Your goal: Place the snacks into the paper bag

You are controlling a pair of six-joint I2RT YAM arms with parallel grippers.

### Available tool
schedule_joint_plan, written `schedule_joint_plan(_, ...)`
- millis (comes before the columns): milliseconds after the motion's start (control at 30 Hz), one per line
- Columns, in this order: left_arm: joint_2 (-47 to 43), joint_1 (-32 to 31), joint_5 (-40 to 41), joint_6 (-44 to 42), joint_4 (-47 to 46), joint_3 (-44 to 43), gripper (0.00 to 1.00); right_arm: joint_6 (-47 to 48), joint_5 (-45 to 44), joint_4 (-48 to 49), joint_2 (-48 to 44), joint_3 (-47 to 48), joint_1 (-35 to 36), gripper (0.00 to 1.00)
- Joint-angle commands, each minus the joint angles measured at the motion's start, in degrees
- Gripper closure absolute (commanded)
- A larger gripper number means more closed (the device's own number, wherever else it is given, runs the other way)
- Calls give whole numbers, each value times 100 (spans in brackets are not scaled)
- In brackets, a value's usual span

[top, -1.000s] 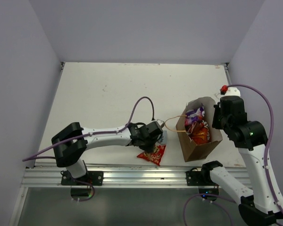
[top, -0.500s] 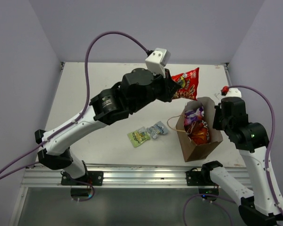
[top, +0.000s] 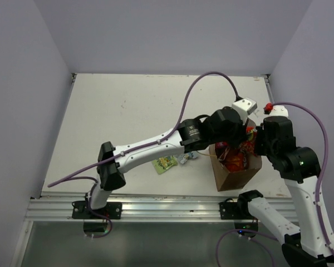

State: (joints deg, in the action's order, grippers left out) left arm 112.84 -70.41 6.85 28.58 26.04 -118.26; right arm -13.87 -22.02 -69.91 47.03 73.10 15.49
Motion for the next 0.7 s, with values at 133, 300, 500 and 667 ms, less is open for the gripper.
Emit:
schedule_joint_plan(133, 1047, -201, -361, -98, 1586, -1419, 100, 60, 5, 65, -18, 257, 33, 100)
schedule_joint_plan(300, 1144, -192, -35, -195, 2405, -1463, 100, 60, 14, 109, 35, 222, 34, 100)
schedule_joint_plan(500, 1101, -201, -166, -379, 2512, -1437, 87, 60, 31, 179, 114, 222, 33, 100)
schedule_joint_plan(667, -110, -368, 140, -879, 444, -544, 9, 68, 58, 206, 149, 222, 42, 100)
